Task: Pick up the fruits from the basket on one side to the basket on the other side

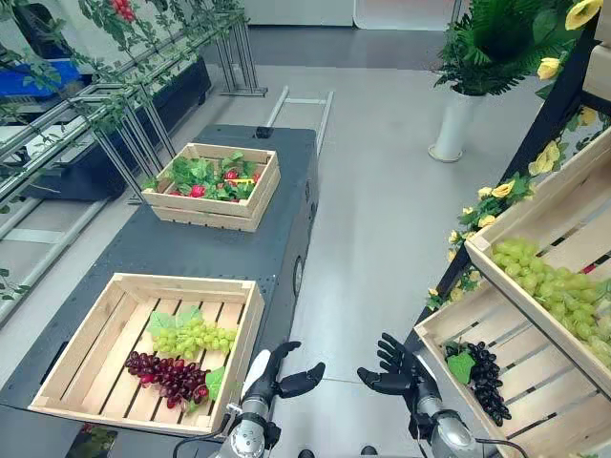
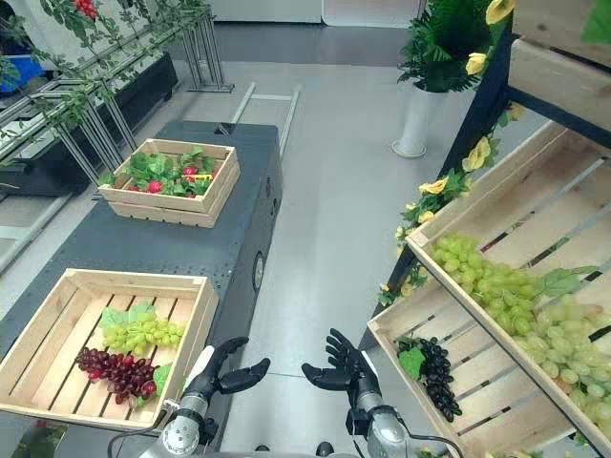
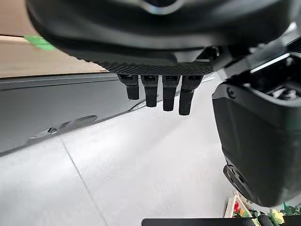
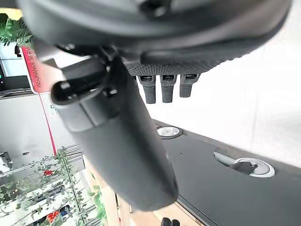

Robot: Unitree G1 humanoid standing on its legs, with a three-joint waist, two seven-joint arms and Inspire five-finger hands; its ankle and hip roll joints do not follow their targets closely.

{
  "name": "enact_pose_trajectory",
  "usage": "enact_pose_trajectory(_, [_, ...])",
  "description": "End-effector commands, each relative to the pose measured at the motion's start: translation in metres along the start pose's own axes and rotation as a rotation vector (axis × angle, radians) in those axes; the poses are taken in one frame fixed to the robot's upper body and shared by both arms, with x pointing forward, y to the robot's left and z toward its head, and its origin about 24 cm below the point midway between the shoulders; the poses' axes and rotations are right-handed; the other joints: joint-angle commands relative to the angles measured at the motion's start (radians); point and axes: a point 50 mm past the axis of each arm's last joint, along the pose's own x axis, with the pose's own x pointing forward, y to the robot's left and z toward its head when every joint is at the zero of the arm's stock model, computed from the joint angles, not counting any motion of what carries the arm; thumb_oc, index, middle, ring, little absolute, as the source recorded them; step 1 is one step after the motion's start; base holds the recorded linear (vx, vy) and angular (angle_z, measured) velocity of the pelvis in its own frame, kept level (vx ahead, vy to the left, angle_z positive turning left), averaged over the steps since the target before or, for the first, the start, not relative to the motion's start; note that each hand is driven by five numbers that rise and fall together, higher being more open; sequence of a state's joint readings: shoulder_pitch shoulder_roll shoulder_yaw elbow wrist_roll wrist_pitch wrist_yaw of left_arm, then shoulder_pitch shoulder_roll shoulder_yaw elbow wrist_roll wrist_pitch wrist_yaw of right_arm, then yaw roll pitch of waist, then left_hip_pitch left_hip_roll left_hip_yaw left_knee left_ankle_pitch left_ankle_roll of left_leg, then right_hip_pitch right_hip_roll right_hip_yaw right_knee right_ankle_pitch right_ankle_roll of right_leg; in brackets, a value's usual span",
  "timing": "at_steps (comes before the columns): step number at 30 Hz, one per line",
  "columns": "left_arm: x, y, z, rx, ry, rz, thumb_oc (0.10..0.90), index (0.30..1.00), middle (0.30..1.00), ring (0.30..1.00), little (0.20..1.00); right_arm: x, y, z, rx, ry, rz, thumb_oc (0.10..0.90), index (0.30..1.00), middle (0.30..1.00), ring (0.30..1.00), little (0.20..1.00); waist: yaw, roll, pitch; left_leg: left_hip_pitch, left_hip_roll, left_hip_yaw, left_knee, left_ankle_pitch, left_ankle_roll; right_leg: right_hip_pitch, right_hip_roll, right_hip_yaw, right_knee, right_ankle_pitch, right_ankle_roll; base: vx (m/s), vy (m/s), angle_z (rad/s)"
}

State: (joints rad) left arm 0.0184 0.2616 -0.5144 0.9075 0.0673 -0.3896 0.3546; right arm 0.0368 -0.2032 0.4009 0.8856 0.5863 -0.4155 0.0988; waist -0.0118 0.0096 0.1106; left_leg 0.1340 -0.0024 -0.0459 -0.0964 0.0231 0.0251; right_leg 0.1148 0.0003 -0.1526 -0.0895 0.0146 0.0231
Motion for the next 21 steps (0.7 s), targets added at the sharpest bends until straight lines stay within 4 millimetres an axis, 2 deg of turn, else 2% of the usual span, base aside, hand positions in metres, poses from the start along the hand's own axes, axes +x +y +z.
enact_pose_trajectory(1, [0.020, 0.005, 0.034, -0.045, -0.159, 0.021, 0.800, 0.900, 0.900, 0.900, 0.900, 0.016, 0.011, 0.028, 0.070, -0.138, 0.029, 0.800, 0.900, 0.900, 0.900, 0.900, 0.008, -0.015, -0.003, 0.017, -0.076, 0.044, 0.009, -0.102, 0.034, 0.034, -0.002, 0.021, 0.015, -0.054, 0.013, 0.27, 0.215, -0.06])
enact_pose_trajectory(9, [0.021, 0.000, 0.034, -0.114, -0.144, -0.054, 0.800, 0.900, 0.900, 0.900, 0.900, 0.017, 0.014, 0.024, 0.090, -0.105, 0.051, 0.800, 0.900, 0.900, 0.900, 0.900, 0.010, -0.013, -0.002, 0.017, -0.075, 0.044, 0.009, -0.100, 0.032, 0.034, -0.001, 0.024, 0.013, -0.052, 0.011, 0.00, 0.000, 0.00])
enact_pose_trajectory(16, [0.020, -0.006, 0.016, -0.274, 0.023, -0.151, 0.800, 0.900, 0.900, 0.900, 0.900, 0.016, 0.018, 0.022, 0.176, -0.109, 0.123, 0.800, 0.900, 0.900, 0.900, 0.900, 0.012, -0.010, -0.008, 0.014, -0.075, 0.042, 0.009, -0.097, 0.030, 0.037, -0.004, 0.017, 0.004, -0.047, 0.015, 0.00, 0.000, 0.00])
enact_pose_trajectory(21, [0.023, -0.004, 0.021, -0.223, -0.012, -0.129, 0.800, 0.900, 0.900, 0.900, 0.900, 0.019, 0.019, 0.028, 0.170, -0.135, 0.083, 0.800, 0.900, 0.900, 0.900, 0.900, 0.015, -0.006, -0.009, 0.010, -0.076, 0.041, 0.009, -0.093, 0.029, 0.034, -0.007, 0.013, 0.005, -0.046, 0.015, -0.04, -0.020, 0.02])
